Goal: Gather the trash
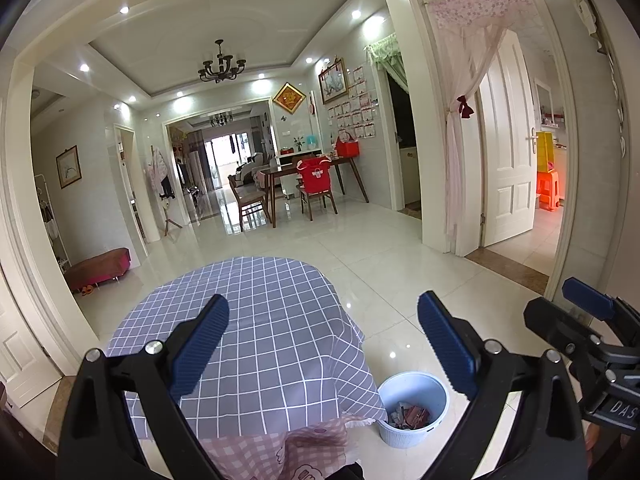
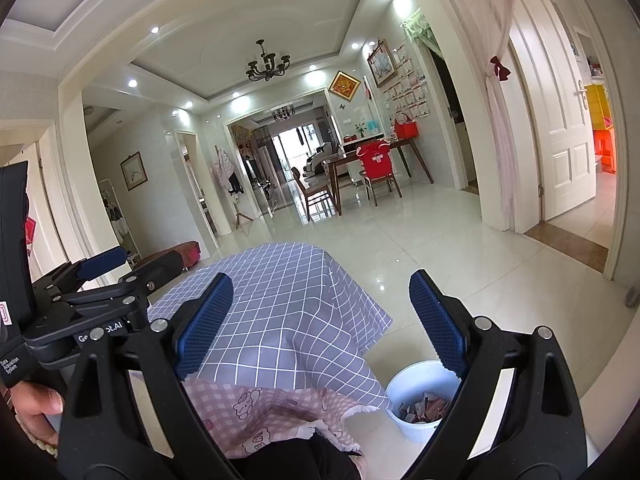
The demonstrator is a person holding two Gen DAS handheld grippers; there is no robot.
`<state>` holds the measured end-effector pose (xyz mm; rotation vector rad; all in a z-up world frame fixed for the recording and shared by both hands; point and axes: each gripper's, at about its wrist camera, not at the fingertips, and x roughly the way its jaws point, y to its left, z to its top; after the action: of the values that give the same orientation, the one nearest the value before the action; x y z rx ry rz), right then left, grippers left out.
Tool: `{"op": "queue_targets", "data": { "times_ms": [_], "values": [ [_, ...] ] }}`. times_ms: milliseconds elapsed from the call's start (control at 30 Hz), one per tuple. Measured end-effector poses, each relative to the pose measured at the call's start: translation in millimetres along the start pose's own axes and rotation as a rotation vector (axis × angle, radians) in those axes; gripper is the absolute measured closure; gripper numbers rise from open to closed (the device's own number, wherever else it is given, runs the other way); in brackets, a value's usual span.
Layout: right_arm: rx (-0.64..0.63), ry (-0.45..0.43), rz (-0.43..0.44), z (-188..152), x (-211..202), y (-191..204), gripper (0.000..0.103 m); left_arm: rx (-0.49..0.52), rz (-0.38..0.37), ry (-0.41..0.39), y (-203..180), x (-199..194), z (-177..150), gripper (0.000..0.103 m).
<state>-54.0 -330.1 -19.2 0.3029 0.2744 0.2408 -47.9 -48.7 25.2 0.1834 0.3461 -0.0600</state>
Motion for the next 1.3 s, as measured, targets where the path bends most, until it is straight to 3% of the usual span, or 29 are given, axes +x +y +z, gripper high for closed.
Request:
{"op": "queue_targets", "data": {
  "times_ms": [1300],
  "values": [
    [0.001,0.006,0.005,-5.1,8.3,2.9,0.014,0.001,-0.003,0.0,1.3,0.4,-1.5,0.009]
  ]
}}
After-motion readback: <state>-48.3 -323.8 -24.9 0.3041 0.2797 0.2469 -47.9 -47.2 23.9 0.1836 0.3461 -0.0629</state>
